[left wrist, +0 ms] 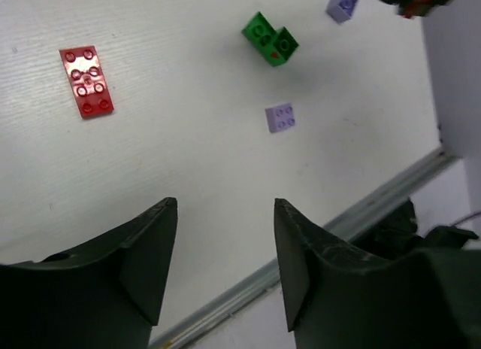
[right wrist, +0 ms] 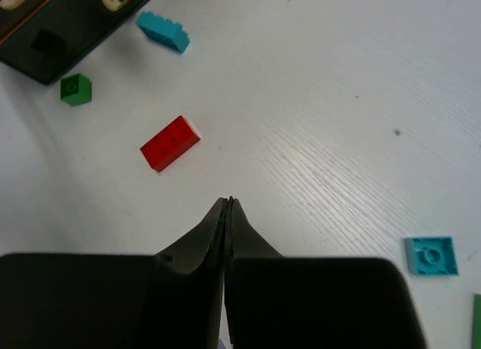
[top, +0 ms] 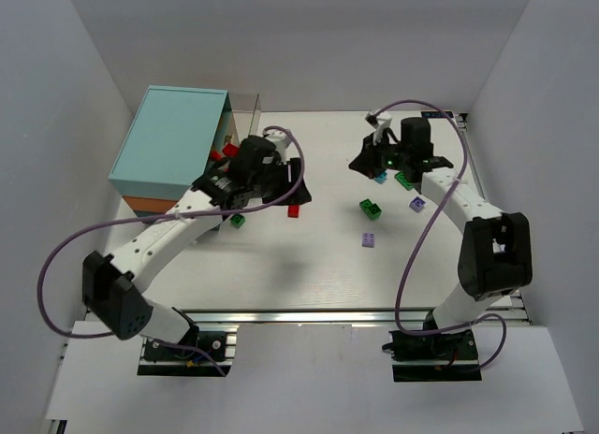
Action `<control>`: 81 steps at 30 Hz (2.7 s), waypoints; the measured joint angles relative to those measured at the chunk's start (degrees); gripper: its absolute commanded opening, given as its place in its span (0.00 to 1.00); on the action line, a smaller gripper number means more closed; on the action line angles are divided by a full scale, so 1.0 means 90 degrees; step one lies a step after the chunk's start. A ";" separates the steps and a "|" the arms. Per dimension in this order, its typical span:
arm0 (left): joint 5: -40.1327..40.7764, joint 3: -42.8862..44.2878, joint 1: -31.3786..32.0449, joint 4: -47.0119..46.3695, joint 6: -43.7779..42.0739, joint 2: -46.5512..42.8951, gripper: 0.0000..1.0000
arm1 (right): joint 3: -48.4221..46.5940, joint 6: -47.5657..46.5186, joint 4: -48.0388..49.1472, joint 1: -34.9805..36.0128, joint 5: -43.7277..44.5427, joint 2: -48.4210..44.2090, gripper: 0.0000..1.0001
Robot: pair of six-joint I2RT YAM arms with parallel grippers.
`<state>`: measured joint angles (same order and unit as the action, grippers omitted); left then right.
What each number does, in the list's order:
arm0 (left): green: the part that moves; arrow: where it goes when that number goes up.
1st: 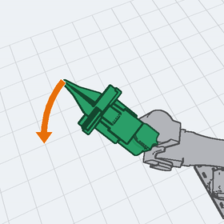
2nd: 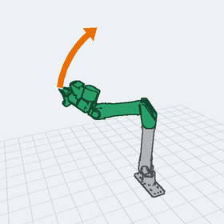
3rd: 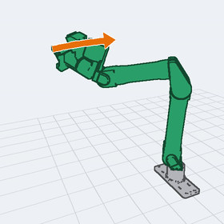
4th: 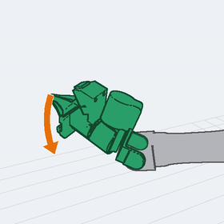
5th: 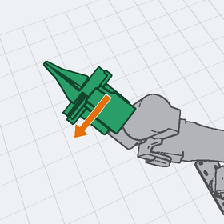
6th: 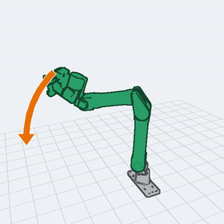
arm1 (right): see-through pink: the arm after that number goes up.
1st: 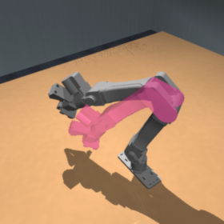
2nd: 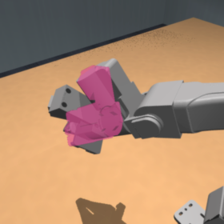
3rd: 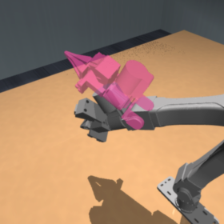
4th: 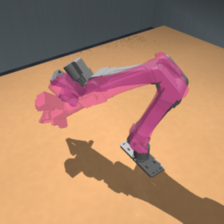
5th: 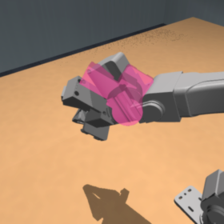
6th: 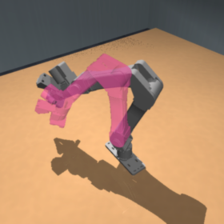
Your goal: Sort the legos into containers by color
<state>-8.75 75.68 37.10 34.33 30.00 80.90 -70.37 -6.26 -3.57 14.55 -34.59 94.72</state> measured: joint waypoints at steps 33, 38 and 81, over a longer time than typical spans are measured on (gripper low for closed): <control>0.3254 0.2178 0.0347 0.0651 0.0250 0.4828 0.51 | 0.0002 0.0318 -0.0257 -0.1236 -0.1044 -0.0189 0.82; 0.3232 0.2183 0.0316 0.0588 0.0170 0.4828 0.23 | 0.0005 0.0323 -0.0265 -0.1246 -0.1098 -0.0189 0.79; 0.3730 0.4699 -0.1783 0.2115 -0.1775 0.3269 0.63 | 0.0413 -0.0670 -0.0952 -0.0716 -0.1506 -0.0539 0.22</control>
<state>24.82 117.97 21.06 53.36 14.02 110.32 -66.65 -12.29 -12.14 8.10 -48.14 89.86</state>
